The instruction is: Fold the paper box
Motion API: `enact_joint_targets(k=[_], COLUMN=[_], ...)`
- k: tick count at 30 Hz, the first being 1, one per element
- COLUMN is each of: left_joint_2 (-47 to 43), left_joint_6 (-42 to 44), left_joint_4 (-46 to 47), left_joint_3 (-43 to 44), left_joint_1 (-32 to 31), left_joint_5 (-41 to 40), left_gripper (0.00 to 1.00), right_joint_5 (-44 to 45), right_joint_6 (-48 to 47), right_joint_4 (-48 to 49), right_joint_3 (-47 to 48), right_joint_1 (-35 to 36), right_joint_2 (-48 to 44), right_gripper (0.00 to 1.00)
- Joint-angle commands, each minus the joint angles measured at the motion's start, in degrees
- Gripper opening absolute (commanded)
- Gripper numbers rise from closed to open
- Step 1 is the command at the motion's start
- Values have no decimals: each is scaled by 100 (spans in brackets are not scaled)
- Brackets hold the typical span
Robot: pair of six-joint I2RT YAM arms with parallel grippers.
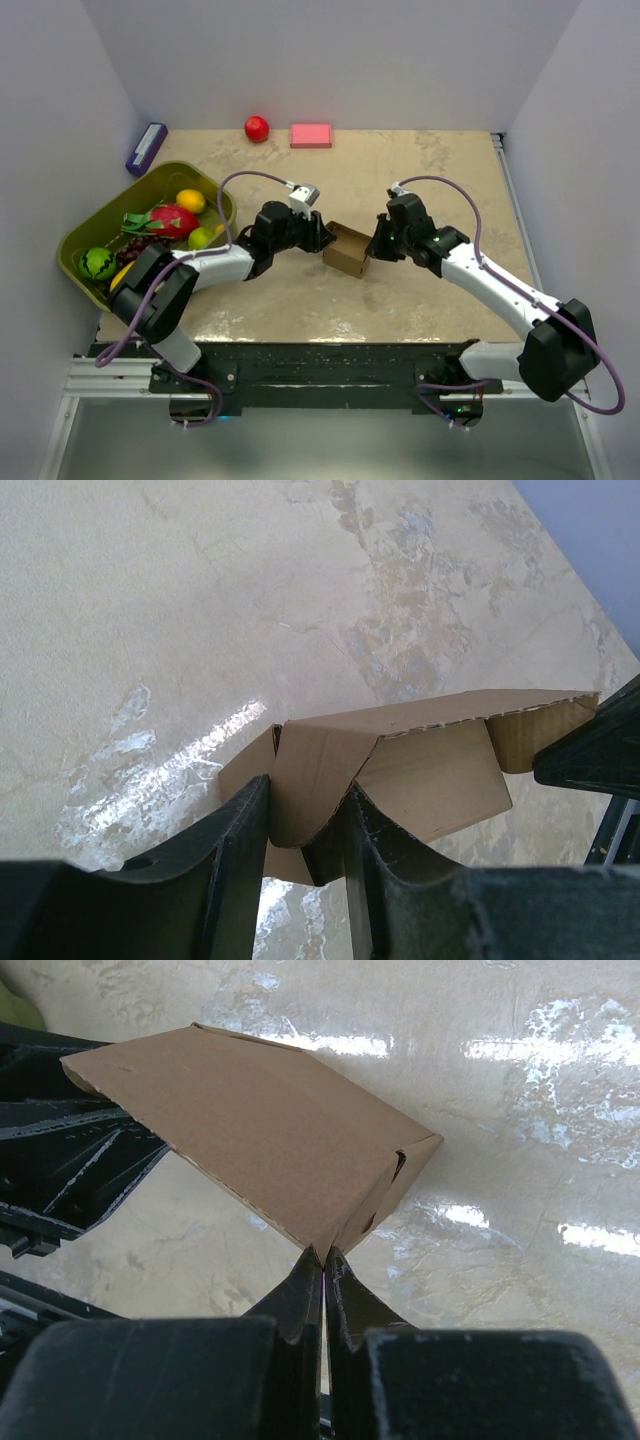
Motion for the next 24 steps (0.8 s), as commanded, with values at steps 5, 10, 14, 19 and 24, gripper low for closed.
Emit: enact_joint_targets(k=[5, 10, 14, 19, 24], left_joint_2=[169, 195, 222, 222, 248], left_joint_6=[399, 435, 470, 487, 470], left_joint_4=[-338, -364, -399, -425, -426], left_joint_3=[14, 23, 49, 66, 58], left_joint_1=[-7, -33, -33, -42, -42], left_joint_5=[-41, -59, -67, -85, -76], left_gripper=[38, 37, 37, 37, 36], right_joint_5=[-214, -346, -372, -407, -451], right_joint_6=[245, 280, 298, 315, 350], right_joint_4=[449, 528, 563, 589, 642], right_joint_3=[181, 181, 164, 129, 111], right_joint_1=[-186, -256, -292, -300, -327], right_joint_2=[-86, -33, -59, -51, -68], right_gripper=[0, 0, 0, 0, 0])
